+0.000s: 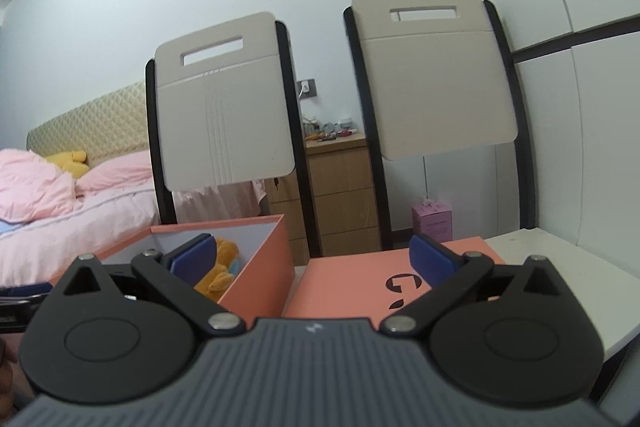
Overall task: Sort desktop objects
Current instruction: 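Tilt the left gripper onto the pink lid edge and close on it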
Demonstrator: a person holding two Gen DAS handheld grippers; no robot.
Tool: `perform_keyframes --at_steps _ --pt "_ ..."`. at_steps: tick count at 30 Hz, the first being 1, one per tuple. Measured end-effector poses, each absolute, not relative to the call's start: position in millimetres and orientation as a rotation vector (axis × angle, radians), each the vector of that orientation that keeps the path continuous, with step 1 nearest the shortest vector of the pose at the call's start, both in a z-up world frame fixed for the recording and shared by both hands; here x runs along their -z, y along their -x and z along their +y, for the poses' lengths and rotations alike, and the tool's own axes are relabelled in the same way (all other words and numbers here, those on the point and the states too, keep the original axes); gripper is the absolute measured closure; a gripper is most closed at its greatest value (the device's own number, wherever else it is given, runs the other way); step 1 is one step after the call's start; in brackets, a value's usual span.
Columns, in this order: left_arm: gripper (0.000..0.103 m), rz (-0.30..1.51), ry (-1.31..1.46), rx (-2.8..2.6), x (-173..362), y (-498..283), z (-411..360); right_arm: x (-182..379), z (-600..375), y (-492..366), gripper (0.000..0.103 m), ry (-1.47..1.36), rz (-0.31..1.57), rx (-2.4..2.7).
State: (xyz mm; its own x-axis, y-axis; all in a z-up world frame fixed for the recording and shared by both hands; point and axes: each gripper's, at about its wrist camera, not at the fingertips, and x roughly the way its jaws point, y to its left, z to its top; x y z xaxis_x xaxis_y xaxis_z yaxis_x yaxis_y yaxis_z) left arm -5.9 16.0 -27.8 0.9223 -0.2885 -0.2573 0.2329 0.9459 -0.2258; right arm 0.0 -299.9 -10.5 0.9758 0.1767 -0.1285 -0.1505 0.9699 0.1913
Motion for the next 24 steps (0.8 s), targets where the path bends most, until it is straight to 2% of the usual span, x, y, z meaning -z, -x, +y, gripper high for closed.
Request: perform_keyframes --at_steps 8,14,18,22,24 --pt "0.000 0.517 0.498 0.568 46.4 -17.4 18.2 7.5 -317.7 8.7 0.000 -0.219 0.131 -0.152" --pt "0.000 0.775 0.932 0.623 98.6 -48.3 11.9 7.5 -326.3 14.1 0.000 -0.261 0.138 -0.179" --pt "0.002 0.898 1.067 0.599 131.9 -63.4 -2.6 8.0 -333.0 17.1 0.000 -0.290 0.150 -0.208" --pt "0.006 0.944 1.129 0.562 155.3 -77.2 -13.5 9.6 -341.4 16.9 0.000 -0.327 0.175 -0.246" --pt "0.015 0.962 1.142 0.531 165.0 -84.5 -17.9 10.9 -345.9 16.3 0.000 -0.344 0.193 -0.258"
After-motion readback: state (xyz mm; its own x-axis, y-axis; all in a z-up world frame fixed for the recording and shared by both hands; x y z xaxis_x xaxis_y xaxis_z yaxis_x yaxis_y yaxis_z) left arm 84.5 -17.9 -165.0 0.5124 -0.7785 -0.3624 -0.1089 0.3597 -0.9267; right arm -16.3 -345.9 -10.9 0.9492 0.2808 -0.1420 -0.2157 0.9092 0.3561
